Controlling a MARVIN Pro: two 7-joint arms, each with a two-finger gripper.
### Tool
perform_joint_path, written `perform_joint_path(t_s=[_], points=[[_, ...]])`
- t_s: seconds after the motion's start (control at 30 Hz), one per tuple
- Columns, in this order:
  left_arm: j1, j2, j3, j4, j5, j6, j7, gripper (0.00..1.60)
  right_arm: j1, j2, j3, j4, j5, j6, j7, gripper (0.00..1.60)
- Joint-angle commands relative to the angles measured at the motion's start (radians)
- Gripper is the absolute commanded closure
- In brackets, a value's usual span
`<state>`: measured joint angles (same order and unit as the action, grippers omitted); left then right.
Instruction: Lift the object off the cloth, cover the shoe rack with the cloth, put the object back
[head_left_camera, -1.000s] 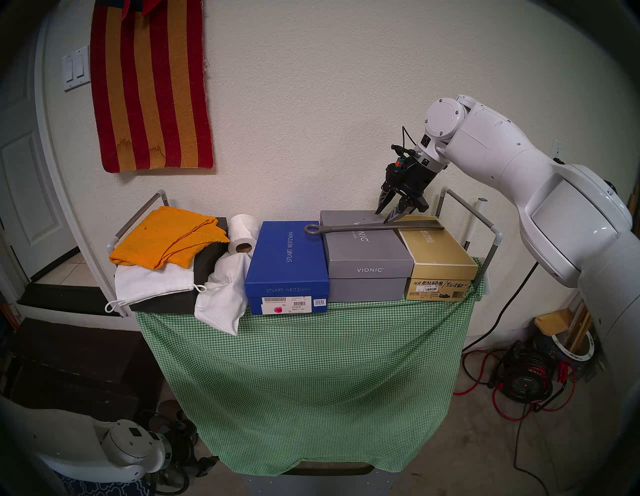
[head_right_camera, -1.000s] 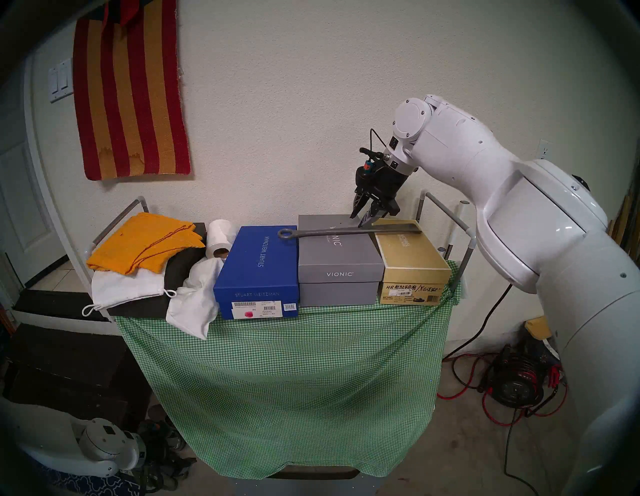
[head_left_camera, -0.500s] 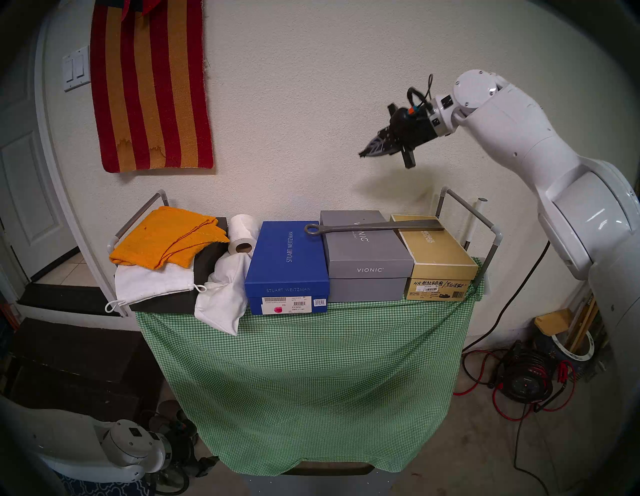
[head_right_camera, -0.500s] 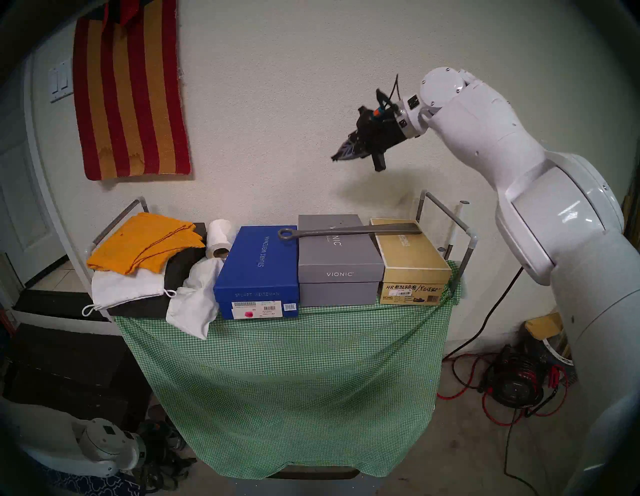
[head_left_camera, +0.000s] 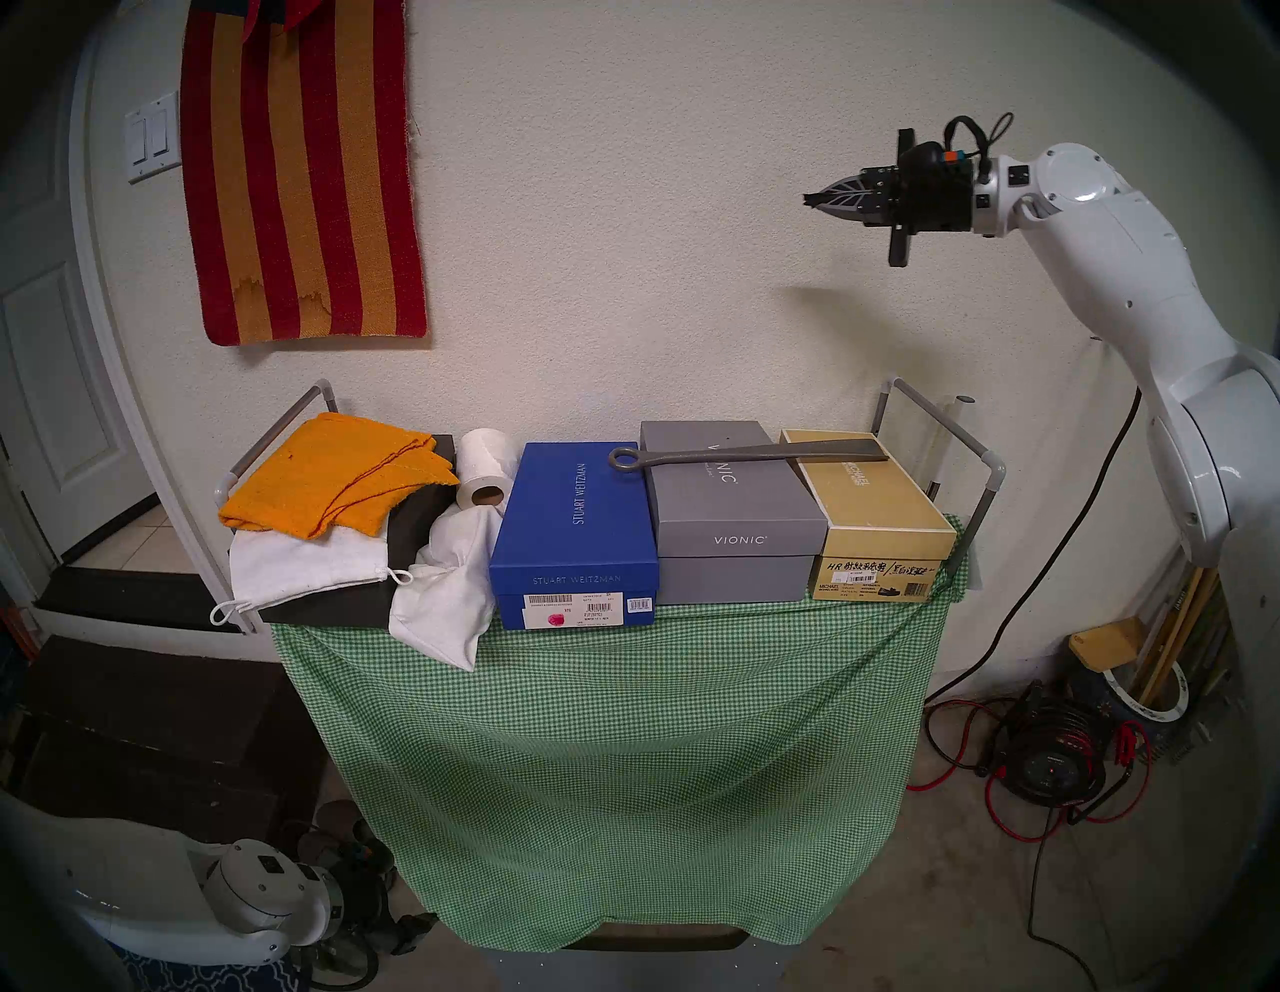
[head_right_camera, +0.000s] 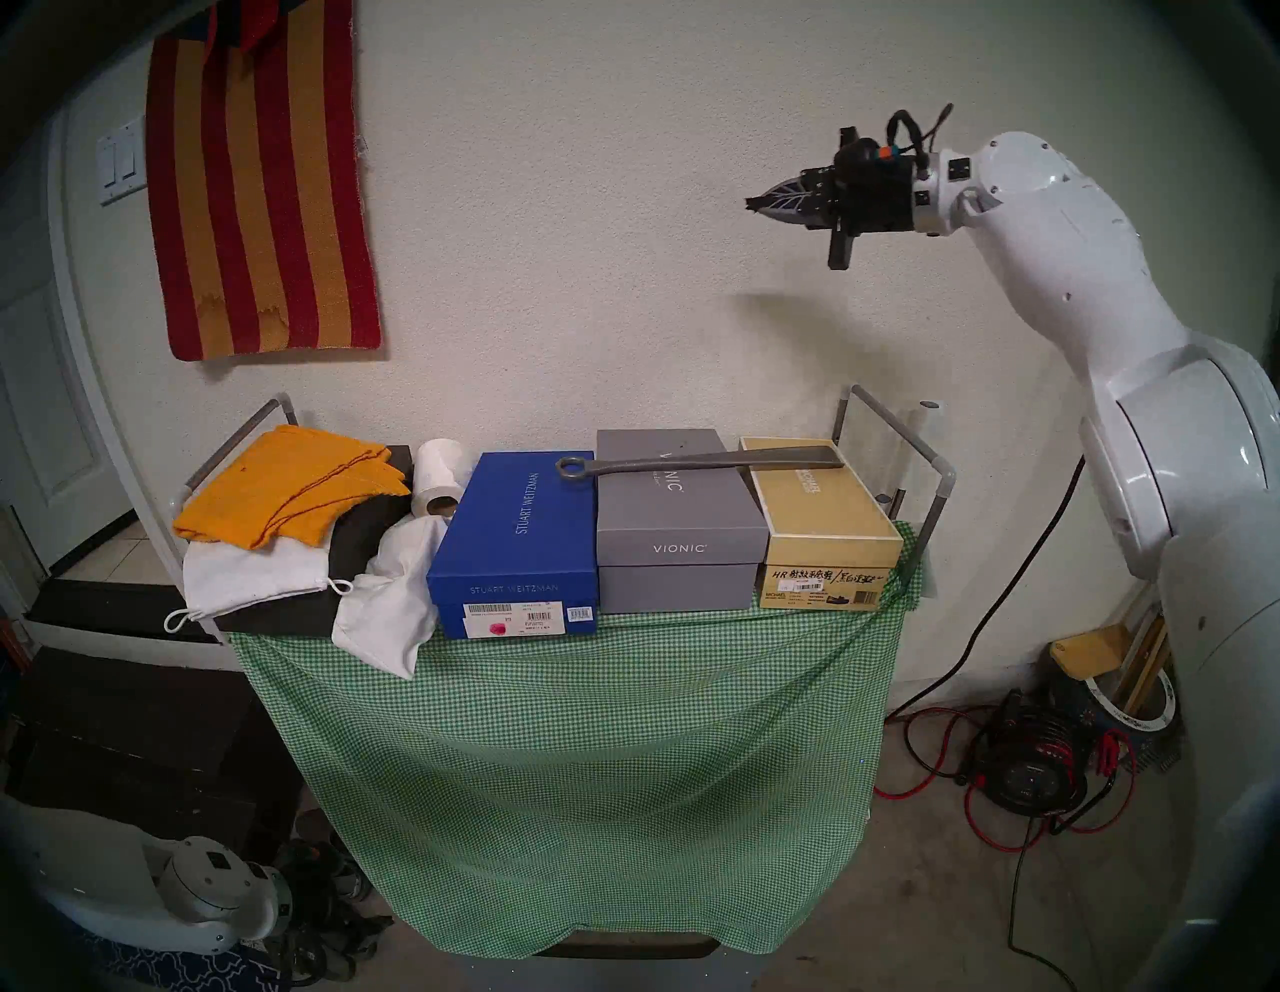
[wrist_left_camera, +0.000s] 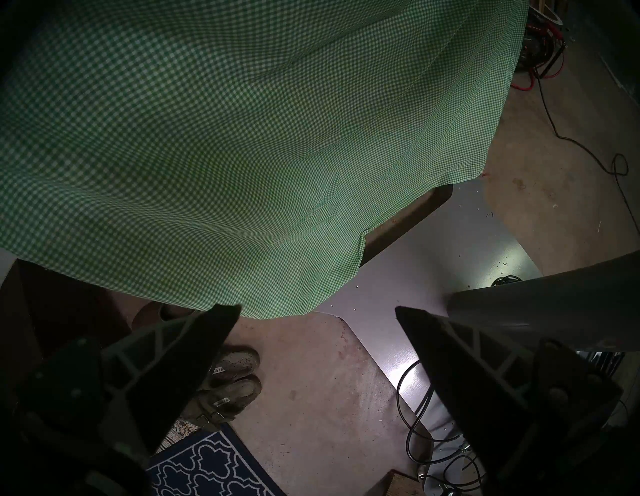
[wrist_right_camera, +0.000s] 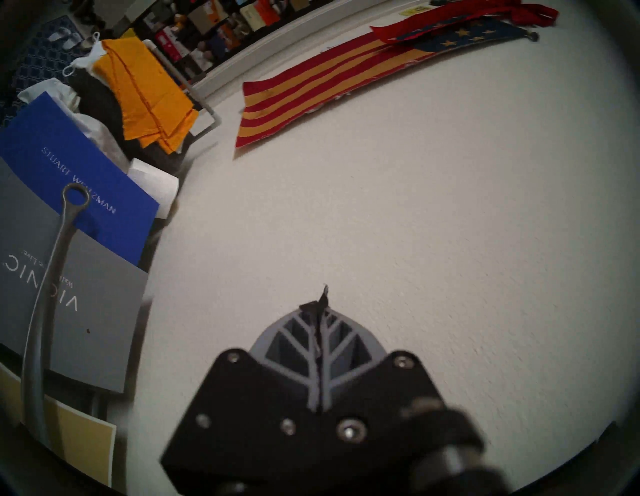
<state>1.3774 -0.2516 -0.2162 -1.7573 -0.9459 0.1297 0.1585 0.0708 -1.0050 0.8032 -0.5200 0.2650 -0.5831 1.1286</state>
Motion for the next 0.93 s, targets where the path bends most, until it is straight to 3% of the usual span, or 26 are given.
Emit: perform_joint_path(t_s=[0.0,0.63,0.67,0.9], points=[[-0.002,-0.001,-0.001,-0.001,0.000,0.000,0.000,0.00,-0.040,0.104,0.060,-0.012,0.047,-0.045,-0.031,1.60],[-0.006,-0.001,0.004,-0.001,0.000,-0.001,0.000,0.00,-0.177,0.176,0.176,-0.094,0.148,-0.168,-0.066,1.60],[-0.006,-0.001,0.004,-0.001,0.000,-0.001,0.000,0.00,-0.190,0.181,0.189,-0.109,0.160,-0.186,-0.068,0.80],[-0.008,-0.001,0.006,-0.001,0.000,-0.001,0.000,0.00,-0.239,0.196,0.222,-0.155,0.198,-0.231,-0.077,0.80]])
